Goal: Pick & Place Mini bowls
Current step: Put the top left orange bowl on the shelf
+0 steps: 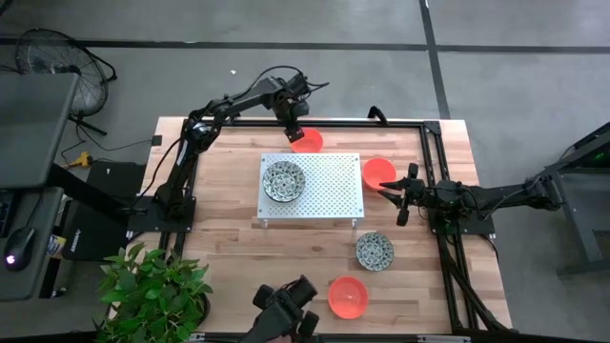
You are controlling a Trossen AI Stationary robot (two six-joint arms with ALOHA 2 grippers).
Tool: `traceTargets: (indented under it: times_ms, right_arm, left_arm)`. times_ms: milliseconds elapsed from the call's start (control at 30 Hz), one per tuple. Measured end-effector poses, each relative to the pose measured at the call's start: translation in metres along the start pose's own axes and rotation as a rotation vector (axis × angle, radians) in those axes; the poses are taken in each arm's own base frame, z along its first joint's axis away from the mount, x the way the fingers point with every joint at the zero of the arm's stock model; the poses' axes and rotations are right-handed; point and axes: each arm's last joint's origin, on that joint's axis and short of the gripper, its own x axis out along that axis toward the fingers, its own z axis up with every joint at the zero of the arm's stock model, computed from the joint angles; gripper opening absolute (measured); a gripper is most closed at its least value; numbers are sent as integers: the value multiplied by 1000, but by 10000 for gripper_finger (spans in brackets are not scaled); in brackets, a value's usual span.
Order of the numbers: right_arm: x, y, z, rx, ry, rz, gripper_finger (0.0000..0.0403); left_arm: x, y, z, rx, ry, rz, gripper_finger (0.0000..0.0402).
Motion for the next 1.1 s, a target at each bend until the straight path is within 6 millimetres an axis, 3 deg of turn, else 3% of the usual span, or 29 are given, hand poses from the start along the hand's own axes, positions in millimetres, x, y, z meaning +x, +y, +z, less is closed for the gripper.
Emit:
traceTargets:
  times_ms: [300,533,800,900,1100]
  right_arm:
    - [0,0,0,0,0,0,94]
    - [0,0,0,0,0,1,94]
    - [0,0,0,0,0,1,94]
    - [0,0,0,0,0,1,94]
    - [0,0,0,0,0,0,94]
  left_arm:
    - [0,0,1,-27,-10,-17,165]
    - [35,2,-3,-66,51,-79,165]
    - [35,3,0,-74,25,-79,158]
    - [35,3,0,-71,31,-89,128]
    - [35,2,-1,-46,34,-95,13]
